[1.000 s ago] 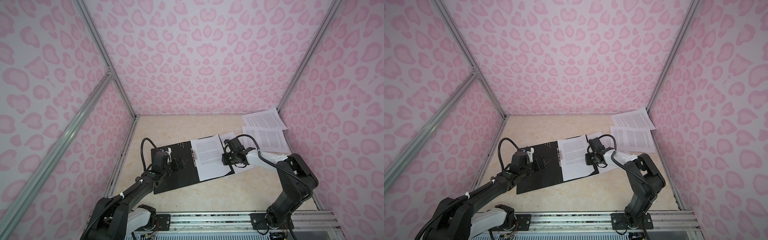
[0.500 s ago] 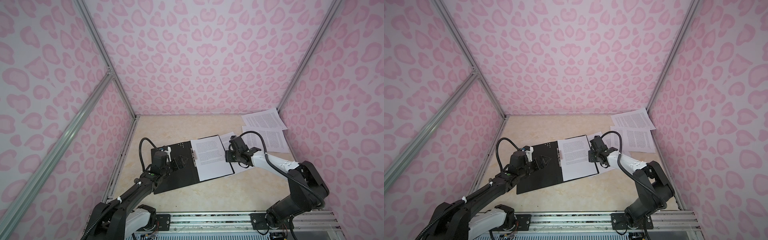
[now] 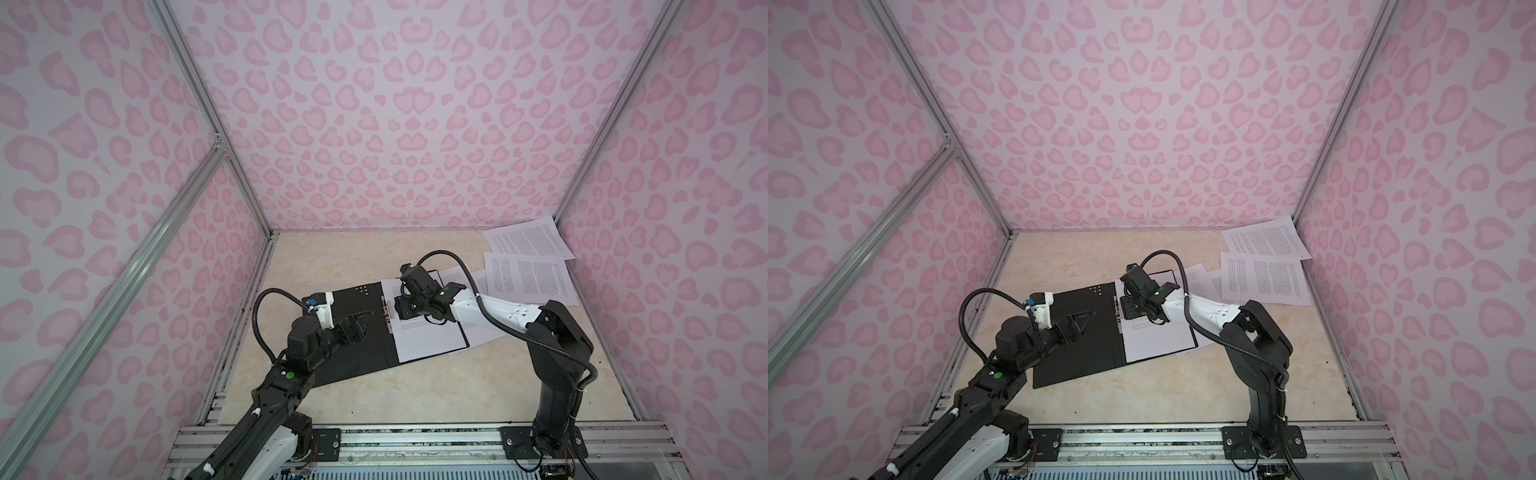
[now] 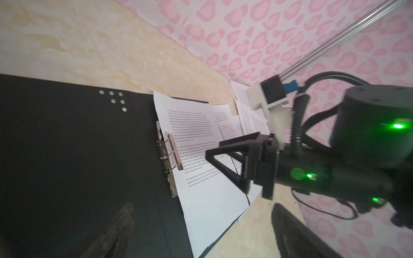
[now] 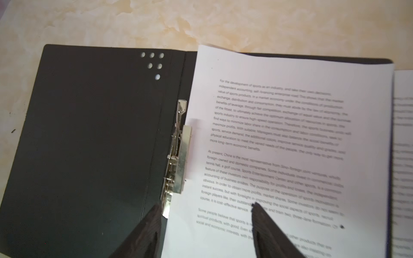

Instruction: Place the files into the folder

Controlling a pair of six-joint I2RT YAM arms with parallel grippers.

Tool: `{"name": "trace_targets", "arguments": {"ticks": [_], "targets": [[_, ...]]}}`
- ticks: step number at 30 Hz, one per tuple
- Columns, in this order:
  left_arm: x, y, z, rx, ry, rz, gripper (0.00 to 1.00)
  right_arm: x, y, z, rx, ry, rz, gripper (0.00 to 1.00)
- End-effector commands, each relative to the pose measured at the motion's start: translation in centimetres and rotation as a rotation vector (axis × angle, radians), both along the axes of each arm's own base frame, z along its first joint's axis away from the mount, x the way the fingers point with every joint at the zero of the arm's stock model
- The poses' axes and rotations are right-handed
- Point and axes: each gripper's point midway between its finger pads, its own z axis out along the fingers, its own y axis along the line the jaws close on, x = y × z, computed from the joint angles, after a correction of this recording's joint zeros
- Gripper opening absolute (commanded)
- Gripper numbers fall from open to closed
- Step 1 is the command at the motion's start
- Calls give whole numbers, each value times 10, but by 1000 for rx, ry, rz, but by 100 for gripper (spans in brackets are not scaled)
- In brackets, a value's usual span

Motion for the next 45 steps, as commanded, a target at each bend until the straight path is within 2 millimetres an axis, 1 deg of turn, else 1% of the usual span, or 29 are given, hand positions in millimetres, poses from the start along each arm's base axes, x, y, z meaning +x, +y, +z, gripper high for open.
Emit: {"name": "trace_targets", "arguments": {"ticks": [1,4,6,10,13,14,17,19,23,35,36,45], "targets": [[-3,6,30,-25,-150,28,97,-3,6,-16,-19,54,16,61],[-7,17,36,-22,-189,77,97,-3,15,-25,-2,82,31,57],[-6,21,35,-15,-187,102,97,-3,19,-31,-1,99,35,54],[-5,15,32,-16,-168,74,97,-6,24,-44,5,133,42,49],[-2,14,29,-12,-149,69,97,-8,25,-52,4,151,42,47],[-2,14,28,-12,-148,68,97,-2,33,-43,26,135,44,46],[-2,13,29,-14,-149,64,97,-3,36,-49,24,155,52,38],[-2,14,28,-11,-151,70,97,-3,38,-50,28,154,53,32],[-2,14,28,-9,-148,73,97,-2,38,-50,25,153,49,28],[-2,15,27,-6,-145,74,97,-3,39,-59,18,178,39,22],[-2,15,28,-7,-146,74,97,-3,39,-59,21,177,37,20],[-2,15,27,-4,-143,75,97,-1,40,-52,41,166,26,15]]}}
